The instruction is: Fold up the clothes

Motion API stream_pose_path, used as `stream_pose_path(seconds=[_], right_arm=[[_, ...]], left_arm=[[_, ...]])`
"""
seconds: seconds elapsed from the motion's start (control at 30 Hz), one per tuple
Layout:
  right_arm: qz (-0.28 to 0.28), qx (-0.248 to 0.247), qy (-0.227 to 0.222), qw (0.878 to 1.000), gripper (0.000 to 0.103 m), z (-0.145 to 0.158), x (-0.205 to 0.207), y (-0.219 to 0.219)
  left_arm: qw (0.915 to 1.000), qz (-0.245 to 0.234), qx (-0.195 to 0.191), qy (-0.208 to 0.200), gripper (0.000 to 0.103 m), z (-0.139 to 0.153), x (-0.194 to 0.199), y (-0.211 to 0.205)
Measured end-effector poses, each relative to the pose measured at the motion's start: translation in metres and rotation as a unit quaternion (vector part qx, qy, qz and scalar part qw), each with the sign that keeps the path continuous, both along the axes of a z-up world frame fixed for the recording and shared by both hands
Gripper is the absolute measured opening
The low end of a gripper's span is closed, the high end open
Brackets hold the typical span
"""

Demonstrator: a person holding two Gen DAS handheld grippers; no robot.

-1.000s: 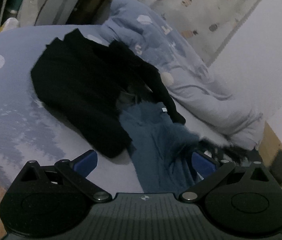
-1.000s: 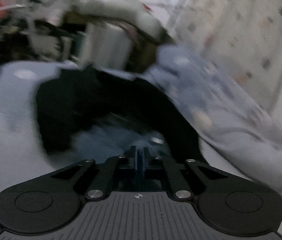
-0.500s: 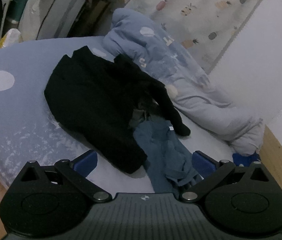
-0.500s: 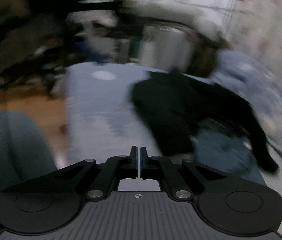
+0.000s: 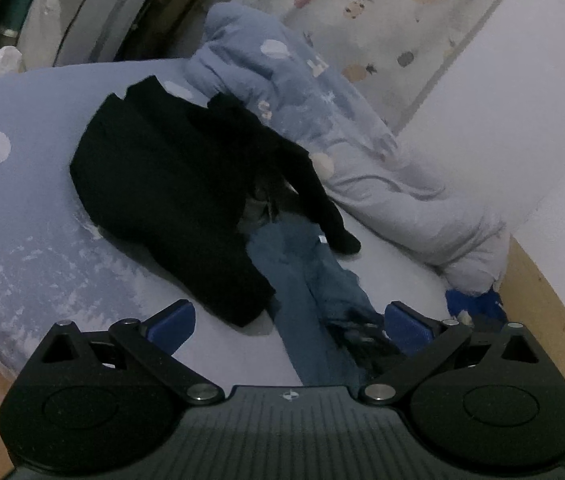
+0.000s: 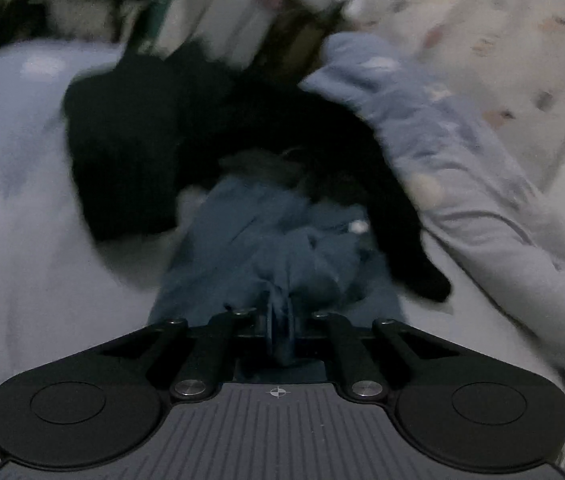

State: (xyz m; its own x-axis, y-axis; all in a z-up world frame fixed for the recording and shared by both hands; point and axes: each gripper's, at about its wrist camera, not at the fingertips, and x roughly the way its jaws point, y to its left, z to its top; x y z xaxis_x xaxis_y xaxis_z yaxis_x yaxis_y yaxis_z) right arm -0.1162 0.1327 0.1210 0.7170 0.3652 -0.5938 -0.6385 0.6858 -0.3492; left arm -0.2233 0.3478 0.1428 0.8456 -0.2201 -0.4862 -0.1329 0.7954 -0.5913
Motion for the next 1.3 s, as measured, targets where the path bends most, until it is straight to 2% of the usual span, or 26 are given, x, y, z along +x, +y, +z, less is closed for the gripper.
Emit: stream_pose_path(seconds=[0.2,0.3,0.37,0.43,0.53,0.6,0.67,0.73,0.77,0.8,0.93,1.03,1.1,1.17,1.2,1.23,1.3], right_arm=[[-0.069,0.062,-0.039,0.995,0.008,0.053,-0.037,-0.074],[-0.091,0.088,-0.032,0.991,0.008,0.067,-0.067,-0.1],[-0.055,0.09,0.009,0.994,0.008,0.065,-0.091,-0.1],[-0.007,0.07,0.069,0.995,0.01,0.052,-0.115,-0.087],[0.05,0.044,0.127,0.99,0.009,0.034,-0.143,-0.072],[0.058,0.046,0.154,0.985,0.013,0.025,-0.151,-0.07],[0.049,0.067,0.17,0.982,0.019,0.025,-0.146,-0.076],[0.029,0.09,0.161,0.982,0.037,0.03,-0.133,-0.086],[0.012,0.103,0.153,0.983,0.052,0.034,-0.124,-0.089],[-0.005,0.116,0.141,0.983,0.061,0.037,-0.112,-0.093],[-0.051,0.146,0.098,0.983,0.062,0.035,-0.059,-0.095],[-0.056,0.144,0.101,0.983,0.062,0.013,-0.021,-0.08],[-0.056,0.126,0.107,0.985,0.06,-0.006,0.0,-0.066],[-0.045,0.103,0.111,0.988,0.038,-0.022,0.008,-0.057],[-0.039,0.092,0.109,0.989,0.009,-0.027,0.01,-0.053],[-0.039,0.085,0.103,0.99,0.003,-0.029,0.008,-0.051],[-0.034,0.108,0.097,0.989,0.003,-0.017,-0.009,-0.054]], left_arm=[[0.9999,0.011,-0.001,0.008,0.103,-0.01,0.009,0.005],[0.9999,0.001,0.003,0.012,0.103,-0.012,0.017,-0.001],[0.9998,-0.004,0.005,0.02,0.103,-0.015,0.023,-0.006],[0.9995,-0.007,0.006,0.029,0.103,-0.018,0.028,-0.012],[0.9994,-0.014,0.009,0.03,0.103,-0.016,0.032,-0.02],[0.9993,-0.019,0.013,0.029,0.103,-0.015,0.033,-0.025],[0.9992,-0.02,0.016,0.032,0.103,-0.014,0.033,-0.028],[0.9991,-0.017,0.019,0.034,0.103,-0.013,0.033,-0.031],[0.9991,-0.016,0.02,0.035,0.103,-0.012,0.033,-0.032],[0.9991,-0.014,0.02,0.035,0.103,-0.012,0.032,-0.033],[0.9991,-0.008,0.018,0.038,0.103,-0.01,0.03,-0.038],[0.999,-0.005,0.02,0.04,0.103,-0.006,0.027,-0.04],[0.9989,0.0,0.023,0.041,0.103,-0.003,0.023,-0.039],[0.9989,0.005,0.025,0.039,0.103,0.0,0.02,-0.037],[0.9989,0.009,0.026,0.038,0.103,0.001,0.018,-0.035],[0.9989,0.013,0.026,0.038,0.103,0.002,0.016,-0.033],[0.9987,0.023,0.023,0.038,0.103,0.002,0.012,-0.029]])
